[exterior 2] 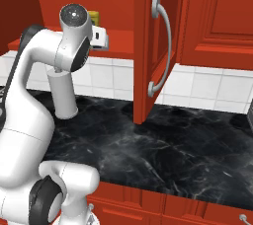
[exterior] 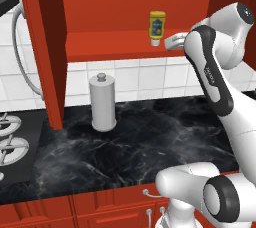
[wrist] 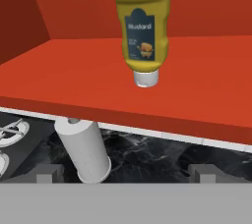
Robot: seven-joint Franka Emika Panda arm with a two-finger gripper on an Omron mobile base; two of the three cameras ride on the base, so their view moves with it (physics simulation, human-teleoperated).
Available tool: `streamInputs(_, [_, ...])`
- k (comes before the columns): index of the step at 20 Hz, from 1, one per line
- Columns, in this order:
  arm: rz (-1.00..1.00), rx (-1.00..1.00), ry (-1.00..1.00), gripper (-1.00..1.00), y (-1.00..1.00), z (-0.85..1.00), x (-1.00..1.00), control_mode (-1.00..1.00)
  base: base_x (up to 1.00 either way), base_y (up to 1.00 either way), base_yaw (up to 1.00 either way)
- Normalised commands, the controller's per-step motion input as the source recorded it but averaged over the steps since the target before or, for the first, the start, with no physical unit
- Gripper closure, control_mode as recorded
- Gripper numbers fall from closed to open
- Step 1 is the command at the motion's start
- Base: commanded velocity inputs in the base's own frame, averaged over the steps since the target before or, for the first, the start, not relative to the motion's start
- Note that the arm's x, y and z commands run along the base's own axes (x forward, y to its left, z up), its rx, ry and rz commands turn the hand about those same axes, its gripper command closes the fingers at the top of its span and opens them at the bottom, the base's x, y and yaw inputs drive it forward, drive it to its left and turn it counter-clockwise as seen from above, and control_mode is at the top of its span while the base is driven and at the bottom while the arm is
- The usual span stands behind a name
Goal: Take 2 condiments from the cabinet and move them on the counter near the stove.Make sure the condiments are lined up with each other, next to each other.
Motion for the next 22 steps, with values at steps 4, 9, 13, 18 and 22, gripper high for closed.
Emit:
streamInputs(4, [0.12, 0.0, -0.01, -1.0, -0.02, 0.09, 0.16, -1.0, 0.0, 0.0, 0.0])
streamInputs(9, [0.11, 0.0, 0.0, -1.0, -0.04, 0.11, 0.17, -1.0, 0.0, 0.0, 0.0])
streamInputs(13, [0.1, 0.0, 0.0, -1.0, -0.04, 0.13, 0.18, -1.0, 0.0, 0.0, 0.0])
streamInputs(18, [0.01, 0.0, 0.0, -1.0, 0.0, 0.1, 0.27, -1.0, 0.0, 0.0, 0.0])
streamInputs(22, [0.0, 0.0, 0.0, -1.0, 0.0, 0.07, 0.28, -1.0, 0.0, 0.0, 0.0])
